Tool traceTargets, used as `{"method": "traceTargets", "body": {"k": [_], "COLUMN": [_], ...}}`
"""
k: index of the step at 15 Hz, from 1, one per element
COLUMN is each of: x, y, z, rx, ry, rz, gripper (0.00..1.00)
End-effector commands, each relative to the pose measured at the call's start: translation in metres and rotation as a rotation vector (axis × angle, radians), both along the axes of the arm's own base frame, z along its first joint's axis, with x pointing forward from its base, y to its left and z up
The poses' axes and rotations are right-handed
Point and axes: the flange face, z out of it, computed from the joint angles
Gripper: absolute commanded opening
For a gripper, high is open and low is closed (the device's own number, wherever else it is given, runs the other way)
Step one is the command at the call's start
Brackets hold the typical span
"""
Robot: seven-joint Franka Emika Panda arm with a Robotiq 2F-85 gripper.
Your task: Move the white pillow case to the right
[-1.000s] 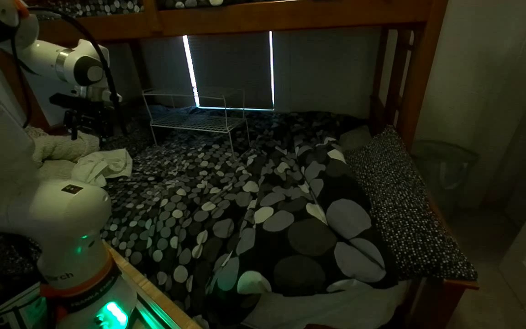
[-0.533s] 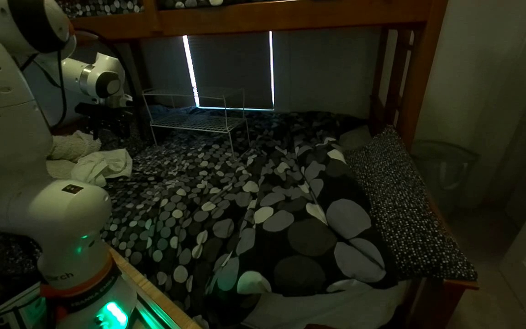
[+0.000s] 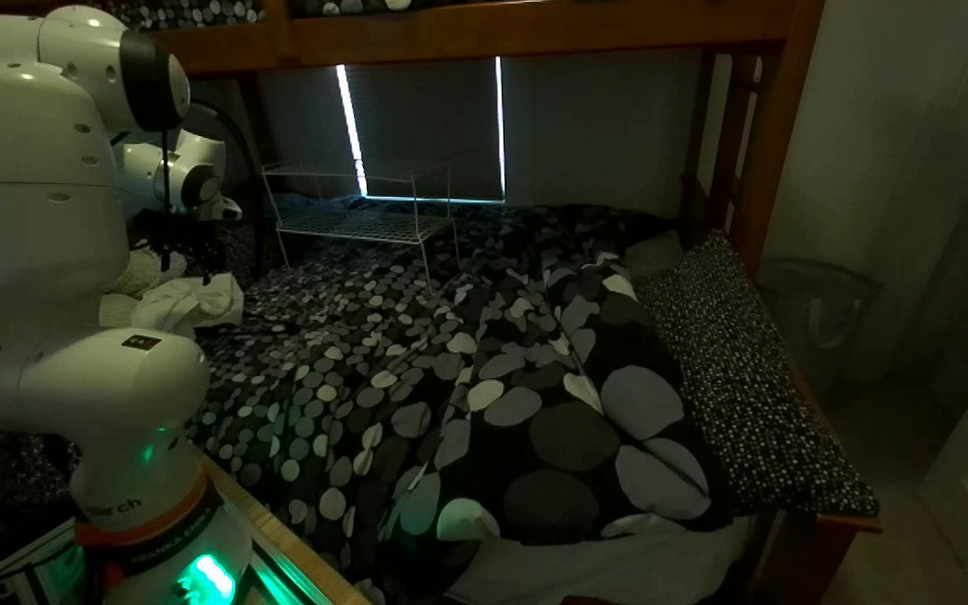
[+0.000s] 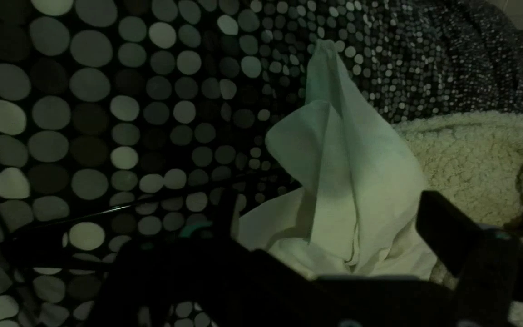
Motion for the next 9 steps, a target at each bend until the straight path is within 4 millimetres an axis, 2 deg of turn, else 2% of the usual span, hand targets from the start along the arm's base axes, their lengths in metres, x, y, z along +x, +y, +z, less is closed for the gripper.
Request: {"method": "traceTargets", "body": {"k": [1, 9], "x": [-0.0023, 0.0001], "y": [0.0065, 0.0106], "z": [-0.0017, -0.0002], "rx": [0.003, 0.012], "ry": [0.007, 0.009], "rz": [0.008, 0.007], "gripper": [1.0, 1.0]}}
